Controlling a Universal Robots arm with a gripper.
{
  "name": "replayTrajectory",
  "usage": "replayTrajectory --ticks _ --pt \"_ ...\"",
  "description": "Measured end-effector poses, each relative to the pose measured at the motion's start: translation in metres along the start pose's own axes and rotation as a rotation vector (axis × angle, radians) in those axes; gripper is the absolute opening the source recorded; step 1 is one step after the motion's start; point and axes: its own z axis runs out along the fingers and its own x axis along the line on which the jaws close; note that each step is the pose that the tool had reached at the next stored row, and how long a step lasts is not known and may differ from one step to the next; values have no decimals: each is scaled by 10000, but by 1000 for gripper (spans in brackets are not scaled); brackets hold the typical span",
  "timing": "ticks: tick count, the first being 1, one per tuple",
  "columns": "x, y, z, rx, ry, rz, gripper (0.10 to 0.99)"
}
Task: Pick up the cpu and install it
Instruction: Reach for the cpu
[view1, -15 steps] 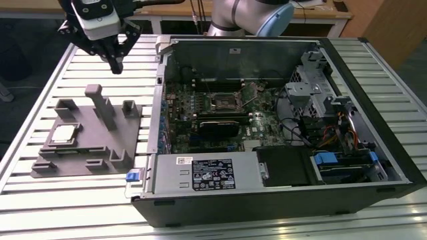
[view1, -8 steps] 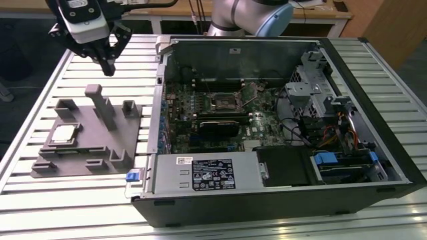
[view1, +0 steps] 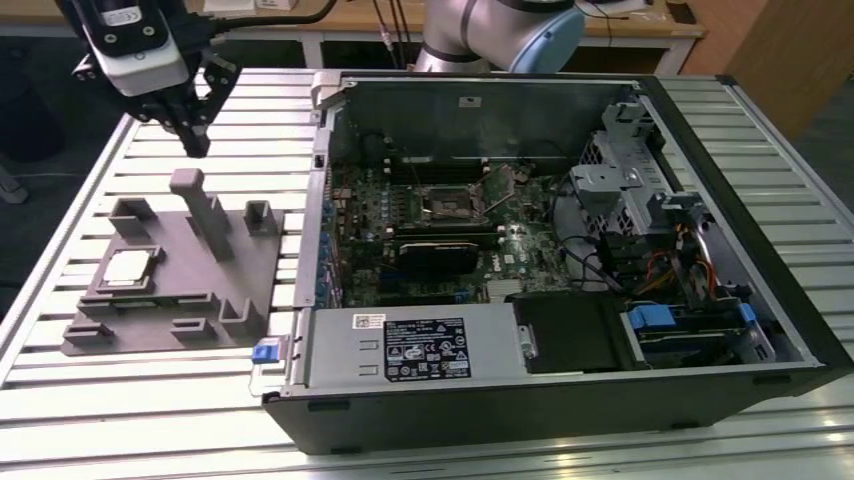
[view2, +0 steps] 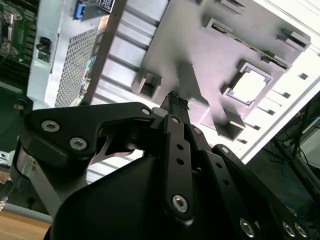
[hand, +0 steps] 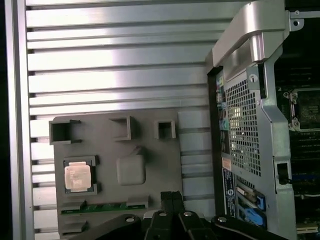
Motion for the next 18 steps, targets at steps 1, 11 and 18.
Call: replayTrajectory --ticks 1,11,18 --pt "24 -3 10 0 -1 1 106" --pt "289 -37 109 0 0 0 106" --pt "460 -57 194 -1 -1 1 106"
